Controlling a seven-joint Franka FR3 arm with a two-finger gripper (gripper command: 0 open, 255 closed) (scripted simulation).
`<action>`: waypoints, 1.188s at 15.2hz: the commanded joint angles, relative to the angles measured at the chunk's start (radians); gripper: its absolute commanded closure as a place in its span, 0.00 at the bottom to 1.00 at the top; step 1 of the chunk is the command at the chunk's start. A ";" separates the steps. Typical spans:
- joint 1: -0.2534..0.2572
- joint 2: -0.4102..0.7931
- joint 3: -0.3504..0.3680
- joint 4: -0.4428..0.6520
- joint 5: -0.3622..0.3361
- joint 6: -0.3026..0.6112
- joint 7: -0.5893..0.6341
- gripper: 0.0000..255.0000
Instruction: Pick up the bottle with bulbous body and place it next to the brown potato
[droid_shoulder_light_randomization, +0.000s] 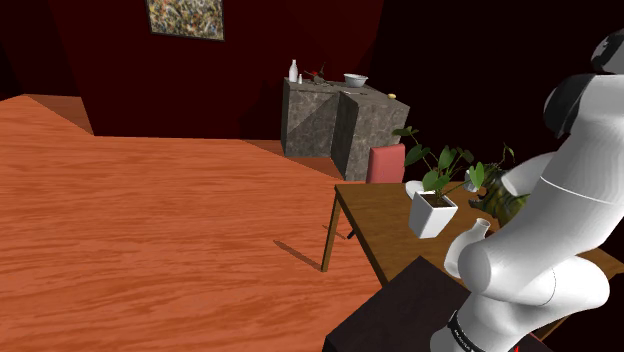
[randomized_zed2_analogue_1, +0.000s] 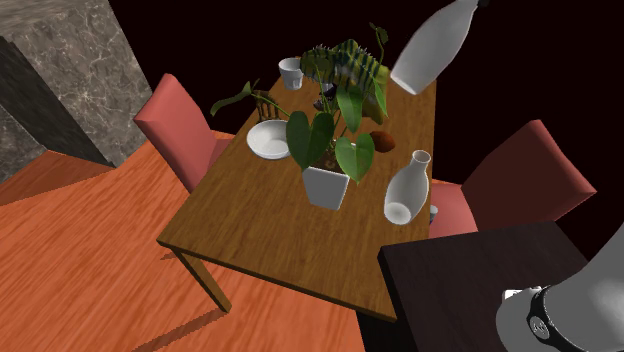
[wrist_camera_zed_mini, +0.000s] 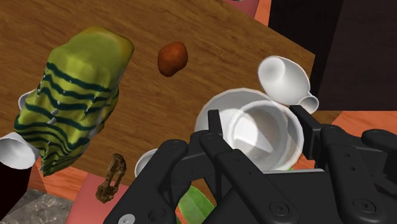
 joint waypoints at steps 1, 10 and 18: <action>0.005 -0.010 0.001 -0.035 -0.007 0.029 0.001 1.00; 0.024 -0.047 0.009 -0.189 -0.035 0.161 0.012 1.00; 0.029 -0.054 0.012 -0.303 -0.038 0.270 0.009 1.00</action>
